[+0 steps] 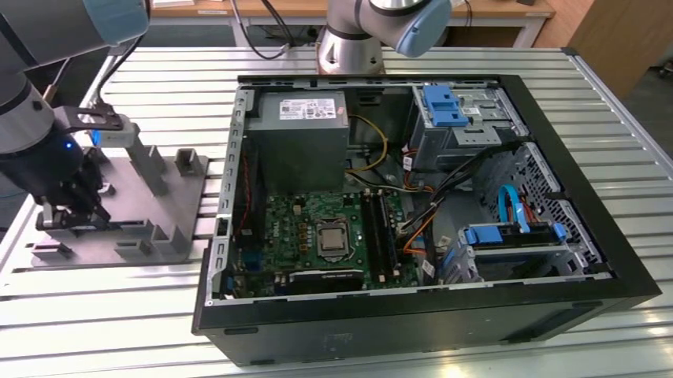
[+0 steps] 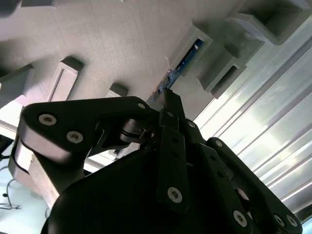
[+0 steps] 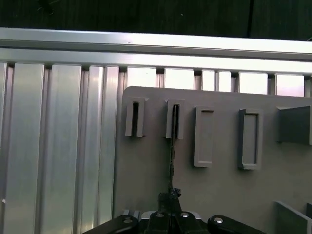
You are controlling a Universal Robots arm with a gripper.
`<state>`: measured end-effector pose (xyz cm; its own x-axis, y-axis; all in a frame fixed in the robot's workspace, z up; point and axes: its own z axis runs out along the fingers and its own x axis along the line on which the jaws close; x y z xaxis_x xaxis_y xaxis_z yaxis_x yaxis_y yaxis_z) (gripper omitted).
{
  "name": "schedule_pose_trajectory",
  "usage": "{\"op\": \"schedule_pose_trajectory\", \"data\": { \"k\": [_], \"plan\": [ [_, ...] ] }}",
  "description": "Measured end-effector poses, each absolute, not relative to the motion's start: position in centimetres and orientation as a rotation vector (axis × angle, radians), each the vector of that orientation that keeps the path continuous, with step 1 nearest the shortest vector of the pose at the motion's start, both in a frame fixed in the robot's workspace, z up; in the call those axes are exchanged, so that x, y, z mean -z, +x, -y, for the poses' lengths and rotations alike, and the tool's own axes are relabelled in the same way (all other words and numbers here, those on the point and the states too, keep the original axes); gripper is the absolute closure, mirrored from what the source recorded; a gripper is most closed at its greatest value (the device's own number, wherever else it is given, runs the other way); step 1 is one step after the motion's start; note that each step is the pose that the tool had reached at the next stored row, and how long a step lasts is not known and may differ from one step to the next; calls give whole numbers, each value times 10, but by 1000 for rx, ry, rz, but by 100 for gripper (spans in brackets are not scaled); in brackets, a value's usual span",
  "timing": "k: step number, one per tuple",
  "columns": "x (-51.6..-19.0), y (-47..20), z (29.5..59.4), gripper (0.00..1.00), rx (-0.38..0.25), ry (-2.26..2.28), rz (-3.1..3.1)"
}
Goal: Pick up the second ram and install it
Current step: 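Pick up the second ram and move it above second insertion slot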
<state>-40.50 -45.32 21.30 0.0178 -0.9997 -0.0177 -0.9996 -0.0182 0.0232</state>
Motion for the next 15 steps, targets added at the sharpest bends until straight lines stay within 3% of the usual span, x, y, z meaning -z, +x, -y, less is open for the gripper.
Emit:
{"op": "schedule_pose_trajectory", "data": {
  "k": [7,9,11,12,15],
  "plan": [
    [-213,-405,453,89,45,2230,2207],
    [-213,-405,453,77,45,2230,2207],
    [-213,-405,453,77,45,2230,2207],
    [-213,-405,453,71,45,2230,2207],
    [-212,-405,453,71,45,2230,2208]
  ]
}}
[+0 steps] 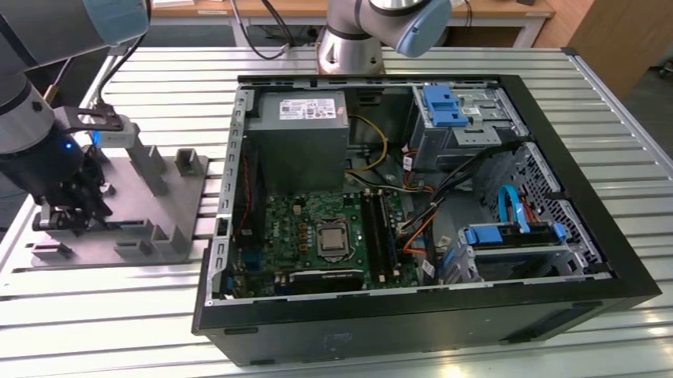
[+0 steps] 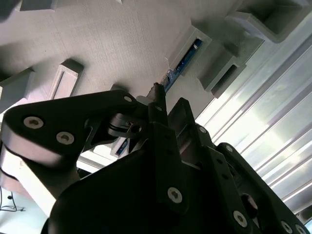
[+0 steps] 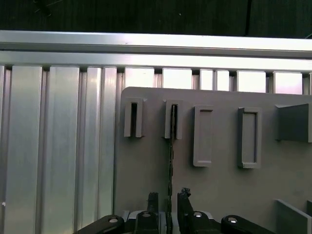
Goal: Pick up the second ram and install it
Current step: 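Pick up the second ram and move it above second insertion slot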
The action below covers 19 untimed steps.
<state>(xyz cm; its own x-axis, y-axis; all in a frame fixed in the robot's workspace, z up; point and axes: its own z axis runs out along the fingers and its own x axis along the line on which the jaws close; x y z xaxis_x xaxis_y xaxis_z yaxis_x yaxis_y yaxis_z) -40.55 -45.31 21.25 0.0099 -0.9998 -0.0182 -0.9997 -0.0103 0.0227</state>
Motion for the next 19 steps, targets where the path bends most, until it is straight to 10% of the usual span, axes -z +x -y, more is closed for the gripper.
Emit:
{"op": "schedule_pose_trajectory", "data": {
  "k": [19],
  "plan": [
    [-189,-417,452,71,53,2251,2192]
  ]
}}
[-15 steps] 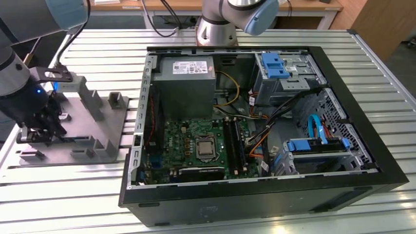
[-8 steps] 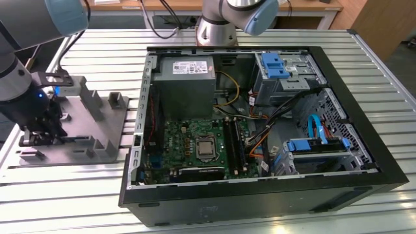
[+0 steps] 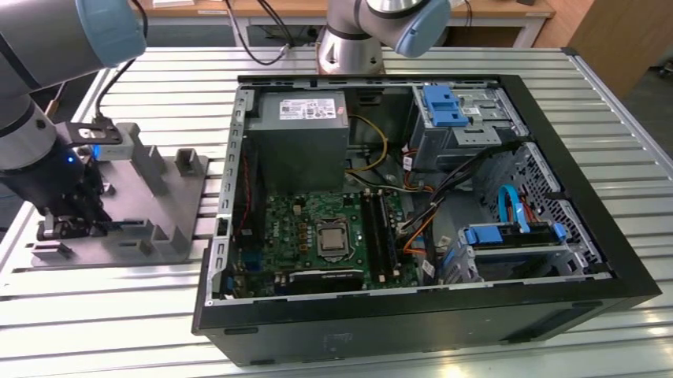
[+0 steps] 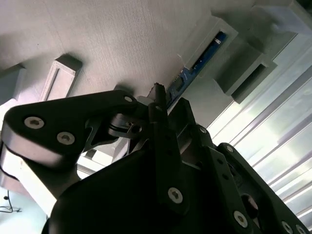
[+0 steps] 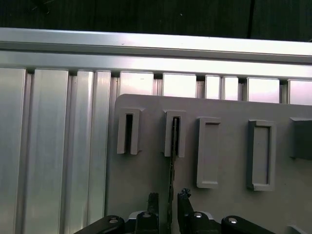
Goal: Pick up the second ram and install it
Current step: 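Pick up the second ram and move it above second insertion slot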
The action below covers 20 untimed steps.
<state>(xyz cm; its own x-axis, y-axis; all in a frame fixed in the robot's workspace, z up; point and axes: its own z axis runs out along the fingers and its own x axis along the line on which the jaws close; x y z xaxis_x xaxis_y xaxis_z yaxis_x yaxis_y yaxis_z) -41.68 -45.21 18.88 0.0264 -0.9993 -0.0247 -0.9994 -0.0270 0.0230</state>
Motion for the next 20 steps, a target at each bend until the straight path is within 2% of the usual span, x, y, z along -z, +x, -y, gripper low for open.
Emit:
{"op": "schedule_pose_trajectory", "data": {
  "k": [5,7,8,20],
  "plan": [
    [-188,-417,452,72,-53,-2250,-2191],
    [-188,-417,452,84,-53,-2250,-2191],
    [-188,-417,452,86,-53,-2250,-2191],
    [-188,-417,452,86,-53,-2250,-2191]
  ]
}}
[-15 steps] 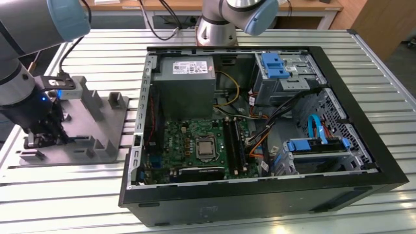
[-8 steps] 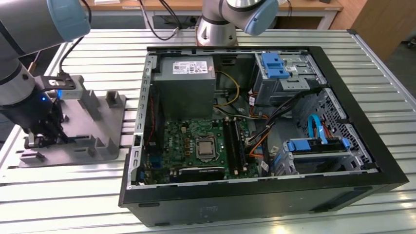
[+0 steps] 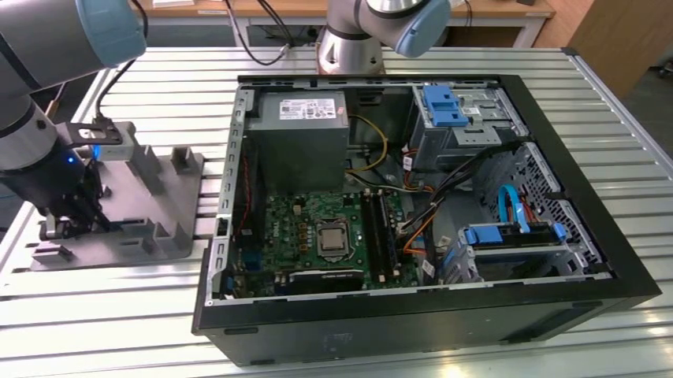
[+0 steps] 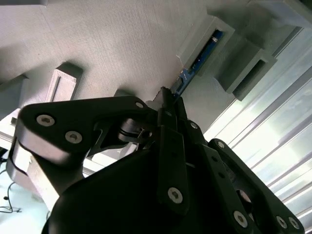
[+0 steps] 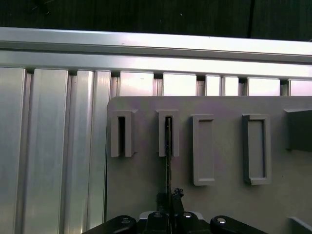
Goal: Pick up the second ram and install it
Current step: 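Pick up the second ram and move it above second insertion slot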
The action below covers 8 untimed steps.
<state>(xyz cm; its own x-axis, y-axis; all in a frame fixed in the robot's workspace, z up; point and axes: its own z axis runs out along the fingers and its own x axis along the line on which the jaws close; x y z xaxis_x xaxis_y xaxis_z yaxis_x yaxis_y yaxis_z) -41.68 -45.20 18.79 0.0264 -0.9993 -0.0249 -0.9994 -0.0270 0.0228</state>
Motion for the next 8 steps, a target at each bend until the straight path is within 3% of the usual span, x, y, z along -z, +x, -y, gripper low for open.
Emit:
{"op": "schedule_pose_trajectory", "data": {
  "k": [8],
  "plan": [
    [-196,-417,452,86,-54,-2249,-2190]
  ]
}}
